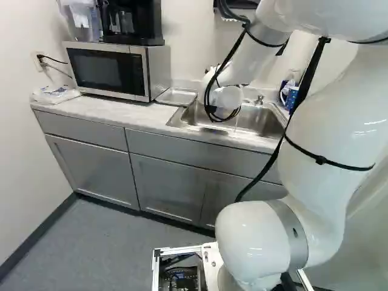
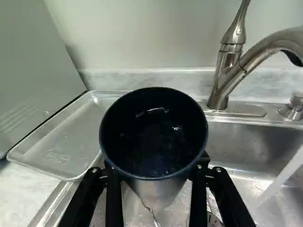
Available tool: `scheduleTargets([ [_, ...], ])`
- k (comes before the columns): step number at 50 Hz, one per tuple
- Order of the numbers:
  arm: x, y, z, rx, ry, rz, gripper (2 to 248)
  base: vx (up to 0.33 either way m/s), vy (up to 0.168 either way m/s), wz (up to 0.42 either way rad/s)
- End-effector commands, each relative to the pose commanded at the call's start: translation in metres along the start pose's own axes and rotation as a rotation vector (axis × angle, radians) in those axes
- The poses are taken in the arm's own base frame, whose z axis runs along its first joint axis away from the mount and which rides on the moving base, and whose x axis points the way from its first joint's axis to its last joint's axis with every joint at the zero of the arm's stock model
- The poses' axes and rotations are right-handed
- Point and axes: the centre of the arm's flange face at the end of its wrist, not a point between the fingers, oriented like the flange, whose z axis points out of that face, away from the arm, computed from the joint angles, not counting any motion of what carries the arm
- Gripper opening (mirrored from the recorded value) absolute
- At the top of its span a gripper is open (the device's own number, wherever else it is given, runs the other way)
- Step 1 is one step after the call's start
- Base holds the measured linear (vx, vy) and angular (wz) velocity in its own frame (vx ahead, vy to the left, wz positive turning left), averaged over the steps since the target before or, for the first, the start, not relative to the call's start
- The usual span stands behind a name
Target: Rinse the cup and place it in the tray
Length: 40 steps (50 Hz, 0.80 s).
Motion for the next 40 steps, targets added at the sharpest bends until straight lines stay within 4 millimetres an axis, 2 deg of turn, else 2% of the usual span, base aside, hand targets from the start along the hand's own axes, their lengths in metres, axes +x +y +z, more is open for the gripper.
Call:
scheduleTargets([
  [40, 0.035, -0.003, -0.018, 0.01, 0.036, 0.006, 124, 0.0, 0.0, 0.0],
])
